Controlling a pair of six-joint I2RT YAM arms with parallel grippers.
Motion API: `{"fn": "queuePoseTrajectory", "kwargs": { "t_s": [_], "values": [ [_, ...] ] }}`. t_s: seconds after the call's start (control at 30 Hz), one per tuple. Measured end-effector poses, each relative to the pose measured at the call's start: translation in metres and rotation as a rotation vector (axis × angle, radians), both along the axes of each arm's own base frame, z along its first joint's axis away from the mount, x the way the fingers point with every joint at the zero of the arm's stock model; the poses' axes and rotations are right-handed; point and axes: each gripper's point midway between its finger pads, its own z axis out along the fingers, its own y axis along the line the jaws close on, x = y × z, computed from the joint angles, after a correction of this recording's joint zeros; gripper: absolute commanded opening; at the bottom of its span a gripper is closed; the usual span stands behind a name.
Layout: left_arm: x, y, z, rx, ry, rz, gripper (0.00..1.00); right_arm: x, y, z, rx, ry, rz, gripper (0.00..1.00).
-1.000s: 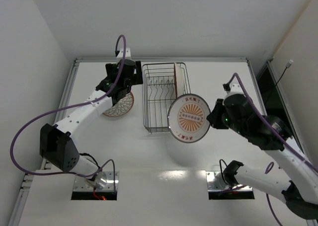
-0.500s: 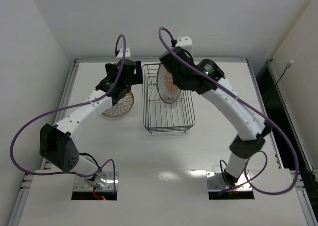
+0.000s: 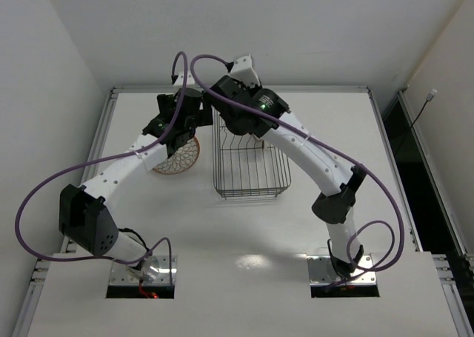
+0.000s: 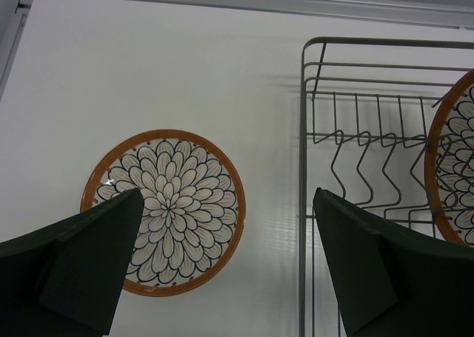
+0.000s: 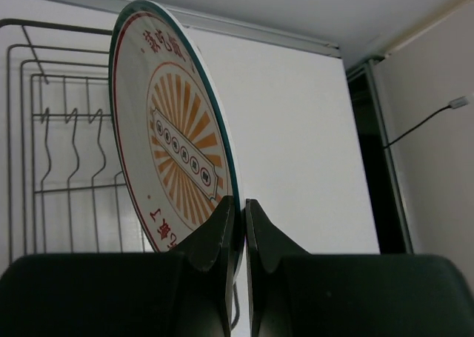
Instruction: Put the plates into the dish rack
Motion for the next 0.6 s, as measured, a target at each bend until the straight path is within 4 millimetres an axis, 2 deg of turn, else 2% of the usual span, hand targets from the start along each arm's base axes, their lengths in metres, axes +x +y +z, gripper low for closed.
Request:
{"fn": "queuePoseTrajectory", "kwargs": {
  "t_s": [0.23,0.37,0.43,0.6],
  "values": [
    [0.000,0.000,0.000,-0.001,0.000,0.000,1.00,0.005,0.010,0.004,-0.148,-0.094,-0.036,0.00],
    [-0.001,0.001,-0.003,0.001,0.012,0.000,1.00,0.018,0.027,-0.009,-0.201,-0.131,-0.062,0.00],
    [-0.002,0.010,-0.008,0.013,0.035,0.020,1.00,0.023,0.034,-0.013,-0.206,-0.151,-0.073,0.00],
    [-0.005,0.017,-0.012,0.028,0.058,0.035,1.00,0.027,0.043,-0.019,-0.208,-0.178,-0.083,0.00]
  ]
}}
